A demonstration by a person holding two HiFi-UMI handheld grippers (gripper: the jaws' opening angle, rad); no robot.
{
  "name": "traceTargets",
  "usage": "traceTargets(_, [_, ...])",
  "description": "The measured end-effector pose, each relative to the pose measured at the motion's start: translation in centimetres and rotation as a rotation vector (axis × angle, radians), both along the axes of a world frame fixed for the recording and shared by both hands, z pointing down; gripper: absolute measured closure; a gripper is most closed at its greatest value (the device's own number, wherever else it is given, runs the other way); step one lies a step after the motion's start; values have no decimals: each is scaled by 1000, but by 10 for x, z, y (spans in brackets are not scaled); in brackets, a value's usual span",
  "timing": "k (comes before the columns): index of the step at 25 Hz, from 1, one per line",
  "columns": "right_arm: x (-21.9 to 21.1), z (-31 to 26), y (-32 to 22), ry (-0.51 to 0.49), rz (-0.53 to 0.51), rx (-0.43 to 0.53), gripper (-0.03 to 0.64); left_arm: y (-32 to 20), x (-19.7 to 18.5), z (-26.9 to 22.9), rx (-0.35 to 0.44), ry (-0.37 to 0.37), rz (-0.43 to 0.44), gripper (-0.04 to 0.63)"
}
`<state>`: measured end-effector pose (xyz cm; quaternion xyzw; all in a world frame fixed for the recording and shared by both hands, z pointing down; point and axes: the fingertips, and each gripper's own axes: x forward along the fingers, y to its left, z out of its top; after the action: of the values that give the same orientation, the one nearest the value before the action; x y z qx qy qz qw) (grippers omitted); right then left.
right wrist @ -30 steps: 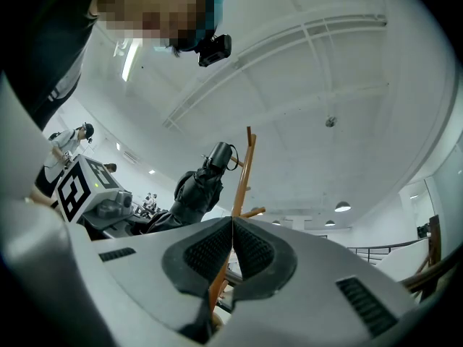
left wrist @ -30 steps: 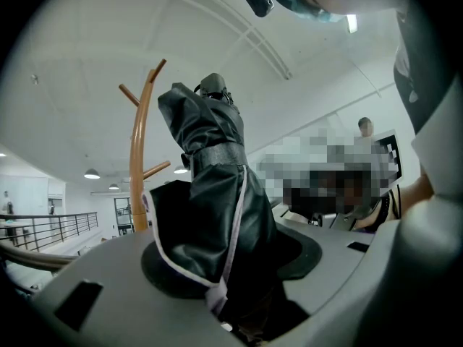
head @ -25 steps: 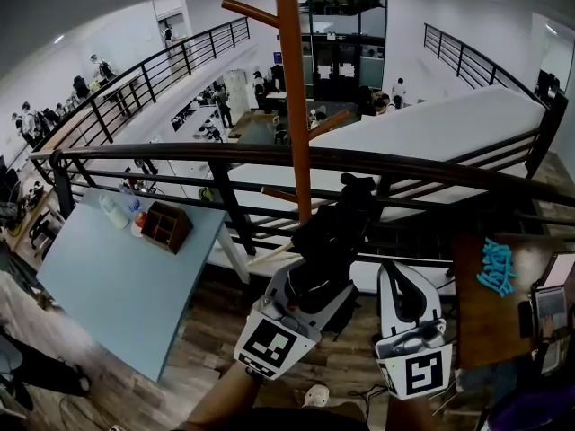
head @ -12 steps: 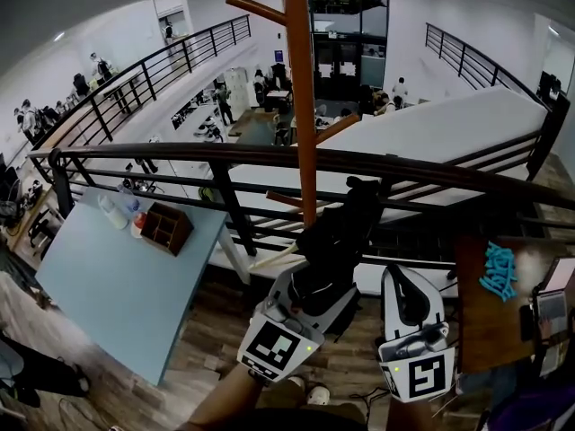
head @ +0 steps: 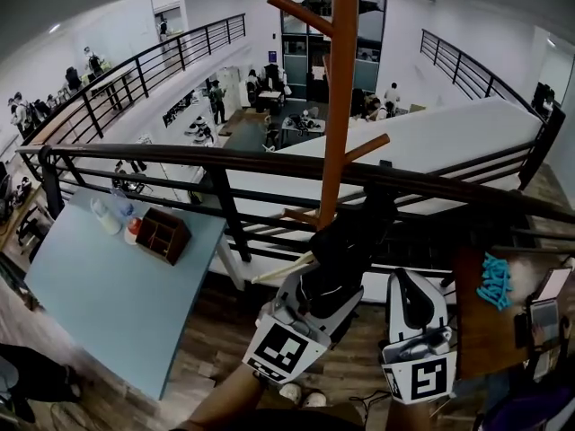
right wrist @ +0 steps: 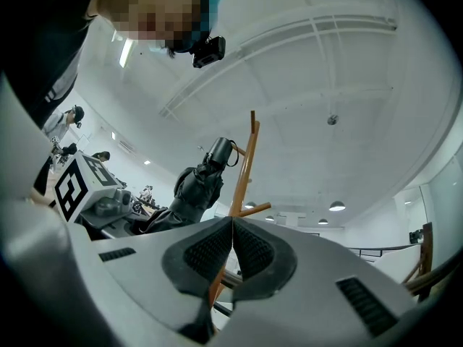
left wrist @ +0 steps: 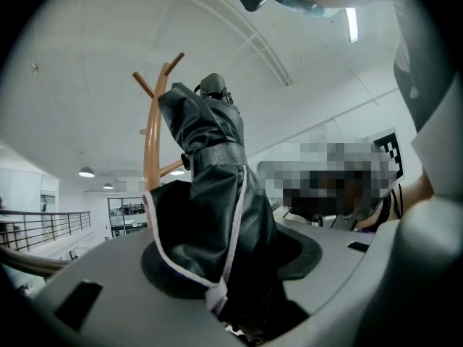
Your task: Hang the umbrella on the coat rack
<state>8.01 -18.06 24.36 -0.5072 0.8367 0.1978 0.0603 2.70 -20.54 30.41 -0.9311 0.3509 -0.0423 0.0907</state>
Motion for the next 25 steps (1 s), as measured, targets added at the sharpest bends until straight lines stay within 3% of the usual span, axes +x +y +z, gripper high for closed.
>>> traceTargets(11, [-33,1,-4,-1,39,2,586,-12,-33,-7,12,9,31,362])
traceTargets(21, [-26,0,-25,-34,27,18,586,-23,-16,-9,26,31,54,362])
traceTargets(25, [-13,0,-44,-61,-5,23,586,-37,-4,-6,26,-21,23,362])
